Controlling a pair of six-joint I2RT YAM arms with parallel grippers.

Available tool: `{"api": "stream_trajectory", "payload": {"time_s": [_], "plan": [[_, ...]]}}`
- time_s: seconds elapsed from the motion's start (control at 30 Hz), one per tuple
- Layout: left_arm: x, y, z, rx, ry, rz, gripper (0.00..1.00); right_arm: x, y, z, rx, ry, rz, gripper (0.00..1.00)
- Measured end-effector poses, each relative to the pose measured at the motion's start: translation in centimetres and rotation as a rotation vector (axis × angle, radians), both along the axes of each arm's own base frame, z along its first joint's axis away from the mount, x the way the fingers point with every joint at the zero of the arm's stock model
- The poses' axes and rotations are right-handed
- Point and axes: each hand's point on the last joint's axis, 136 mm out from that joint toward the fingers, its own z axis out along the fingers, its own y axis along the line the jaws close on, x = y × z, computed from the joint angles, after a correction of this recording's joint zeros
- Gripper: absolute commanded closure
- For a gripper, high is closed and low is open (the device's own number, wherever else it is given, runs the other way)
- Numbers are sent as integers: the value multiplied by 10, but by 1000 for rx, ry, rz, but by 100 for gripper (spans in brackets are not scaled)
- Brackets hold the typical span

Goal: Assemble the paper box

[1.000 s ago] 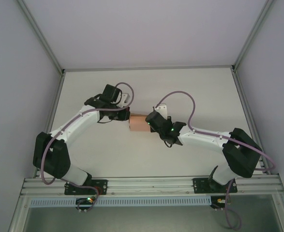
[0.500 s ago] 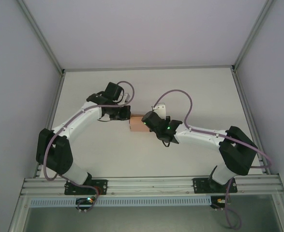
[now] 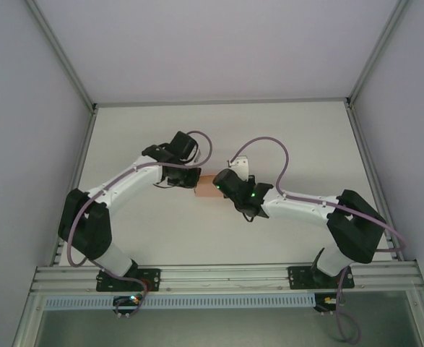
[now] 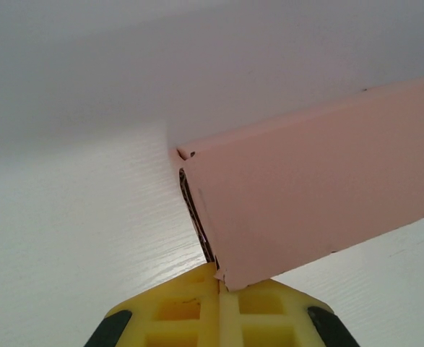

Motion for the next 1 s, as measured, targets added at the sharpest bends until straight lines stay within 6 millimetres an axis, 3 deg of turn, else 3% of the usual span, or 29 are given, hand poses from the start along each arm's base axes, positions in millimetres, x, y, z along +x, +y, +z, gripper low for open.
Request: {"api": "stream_trajectory", "payload": {"time_s": [0.07, 0.13, 0.23, 0.4, 0.43, 0.63, 0.77, 0.87, 1.0], "plan": [[1, 0, 0, -5, -11, 1, 100, -2, 0, 0, 15, -15, 18, 86], [2, 0, 1, -11, -20, 2, 100, -4, 0, -1, 18, -21, 46, 63], [6, 3, 1, -5, -31, 14, 100, -9, -7, -1, -5, -25, 73, 38], [7, 1, 1, -14, -40, 12, 100, -14, 4, 7, 62, 7, 189, 11], [7, 0, 1, -17, -41, 9, 100, -14, 7, 11, 92, 13, 214, 0], [8, -3, 2, -33, -47, -1, 100, 5, 1, 54, 252, -65, 240, 0], [7, -4, 2, -33, -48, -8, 100, 20, -3, 63, 270, -77, 214, 0], [7, -6, 2, -36, -50, -16, 100, 34, -6, 59, 267, -65, 181, 0], [6, -8, 2, -42, -50, -28, 100, 42, -15, 29, 232, 11, 133, 4]]}}
